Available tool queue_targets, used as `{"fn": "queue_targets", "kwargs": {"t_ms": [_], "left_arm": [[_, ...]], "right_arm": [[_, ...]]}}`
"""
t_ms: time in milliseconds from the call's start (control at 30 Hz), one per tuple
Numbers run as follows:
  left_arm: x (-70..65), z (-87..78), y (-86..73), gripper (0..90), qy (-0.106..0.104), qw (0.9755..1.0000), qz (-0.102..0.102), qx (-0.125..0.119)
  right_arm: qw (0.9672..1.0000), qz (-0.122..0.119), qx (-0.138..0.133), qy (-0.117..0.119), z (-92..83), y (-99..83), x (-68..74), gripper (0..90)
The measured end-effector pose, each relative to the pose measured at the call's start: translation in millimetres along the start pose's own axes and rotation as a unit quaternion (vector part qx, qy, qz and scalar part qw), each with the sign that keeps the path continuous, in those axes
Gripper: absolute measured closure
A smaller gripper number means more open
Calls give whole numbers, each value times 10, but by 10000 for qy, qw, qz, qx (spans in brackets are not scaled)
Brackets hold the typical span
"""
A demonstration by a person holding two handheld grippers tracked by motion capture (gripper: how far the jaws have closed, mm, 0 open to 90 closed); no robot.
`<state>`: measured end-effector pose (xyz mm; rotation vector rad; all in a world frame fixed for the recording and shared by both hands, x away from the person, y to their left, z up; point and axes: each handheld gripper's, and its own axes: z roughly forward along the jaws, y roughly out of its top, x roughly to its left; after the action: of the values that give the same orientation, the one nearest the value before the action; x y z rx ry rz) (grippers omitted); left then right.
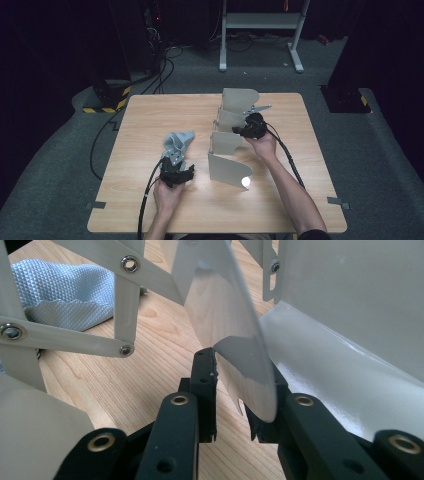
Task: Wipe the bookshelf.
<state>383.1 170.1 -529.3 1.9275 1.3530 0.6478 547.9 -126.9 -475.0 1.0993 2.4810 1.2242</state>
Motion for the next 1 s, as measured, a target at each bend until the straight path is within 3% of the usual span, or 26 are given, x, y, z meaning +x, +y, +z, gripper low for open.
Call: {"fn": "queue_targets", "kwargs": {"t_ms": [100,233,333,533,667,833,900,1000], "left_arm": [[-33,-28,-1,307,-34,10000,-14,-49],[-152,-130,33,288,190,9997,128,-125],[-178,-133,72,288,63,9999,75,-98],[-162,-96,97,277,-131,9998,-147,-4],[-196,-100,105,285,-204,9997,-117,68],[-237,-80,121,286,-392,9990,-172,82],[-246,-70,126,286,-429,9989,-192,74],[-273,-62,131,288,-472,9987,-184,85]], "right_arm": [[10000,18,-3,5,3,-10,-6,785],[9999,58,-4,-89,-3,-12,4,795],[9996,212,0,-199,8,4,11,802],[9983,240,0,-528,47,40,54,836],[9975,202,44,-672,71,66,70,851],[9957,547,-71,-744,48,71,2,755],[9961,521,-104,-709,24,40,-16,677],[9959,534,-158,-711,-34,-46,-20,657]]}}
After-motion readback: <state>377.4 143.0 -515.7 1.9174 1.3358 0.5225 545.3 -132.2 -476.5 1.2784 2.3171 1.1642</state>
